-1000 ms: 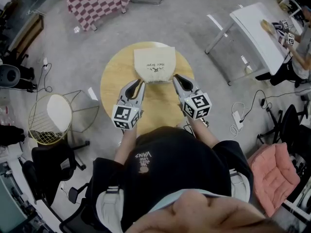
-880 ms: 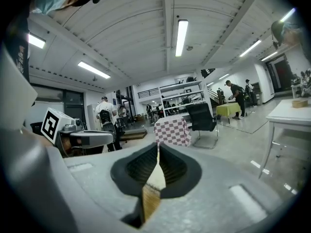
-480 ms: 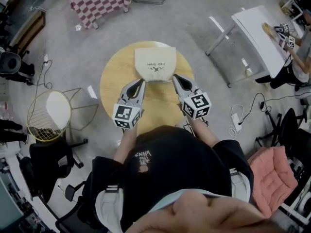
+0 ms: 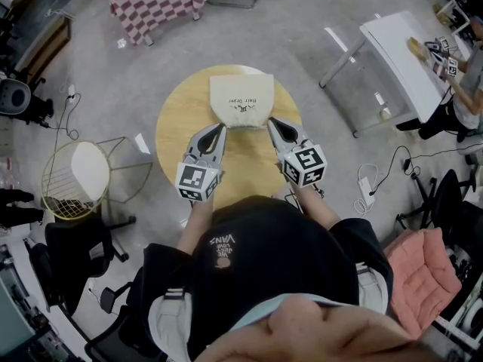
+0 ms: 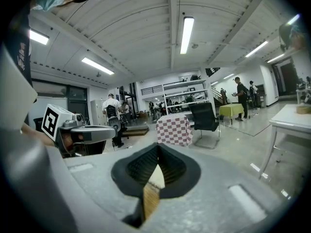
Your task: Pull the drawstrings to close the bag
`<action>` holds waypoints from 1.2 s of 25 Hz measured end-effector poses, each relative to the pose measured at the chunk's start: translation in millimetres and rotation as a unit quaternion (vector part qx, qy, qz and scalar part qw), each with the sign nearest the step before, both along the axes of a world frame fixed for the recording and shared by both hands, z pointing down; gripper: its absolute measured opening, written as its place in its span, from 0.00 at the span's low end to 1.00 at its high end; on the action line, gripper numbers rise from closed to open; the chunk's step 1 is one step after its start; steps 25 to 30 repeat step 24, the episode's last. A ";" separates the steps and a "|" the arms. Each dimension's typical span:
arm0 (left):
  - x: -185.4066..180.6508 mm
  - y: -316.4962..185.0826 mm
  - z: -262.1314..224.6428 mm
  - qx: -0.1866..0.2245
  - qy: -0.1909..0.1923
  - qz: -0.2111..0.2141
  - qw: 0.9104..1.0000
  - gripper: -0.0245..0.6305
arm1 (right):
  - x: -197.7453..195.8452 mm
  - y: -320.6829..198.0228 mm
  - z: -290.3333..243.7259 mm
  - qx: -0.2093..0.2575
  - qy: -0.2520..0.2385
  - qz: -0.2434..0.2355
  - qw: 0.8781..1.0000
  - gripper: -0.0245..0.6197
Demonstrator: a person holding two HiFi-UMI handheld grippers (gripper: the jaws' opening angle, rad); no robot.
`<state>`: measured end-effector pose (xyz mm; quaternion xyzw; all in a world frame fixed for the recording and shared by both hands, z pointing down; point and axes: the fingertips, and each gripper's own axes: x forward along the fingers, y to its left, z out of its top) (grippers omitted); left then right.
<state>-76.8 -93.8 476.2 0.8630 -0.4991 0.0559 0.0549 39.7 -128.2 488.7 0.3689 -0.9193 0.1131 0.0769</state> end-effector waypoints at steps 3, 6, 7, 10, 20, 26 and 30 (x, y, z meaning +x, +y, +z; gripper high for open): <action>0.4 -1.7 -0.3 0.001 0.000 0.002 1.000 0.05 | -0.8 -0.9 0.6 0.000 0.003 0.000 1.000 0.03; 0.1 -2.6 0.9 -0.001 -0.001 0.003 1.000 0.05 | -1.0 -1.9 0.7 -0.001 0.004 0.001 1.000 0.03; 0.1 -3.0 1.2 -0.002 -0.001 0.003 1.000 0.05 | -0.8 -2.3 0.9 -0.001 0.005 0.002 1.000 0.03; 0.8 -4.2 1.4 -0.002 -0.003 0.002 1.000 0.05 | 0.8 -3.7 1.8 -0.001 0.007 0.007 1.000 0.03; 2.9 -4.4 2.8 -0.005 -0.004 0.013 1.000 0.05 | -2.3 -4.0 4.4 -0.004 0.007 0.008 1.000 0.03; 2.8 -3.4 2.9 -0.005 -0.005 0.017 1.000 0.05 | -4.5 -3.0 4.9 -0.005 0.009 0.008 1.000 0.03; 2.8 -3.4 2.9 -0.005 -0.005 0.017 1.000 0.05 | -4.5 -3.0 4.9 -0.005 0.009 0.008 1.000 0.03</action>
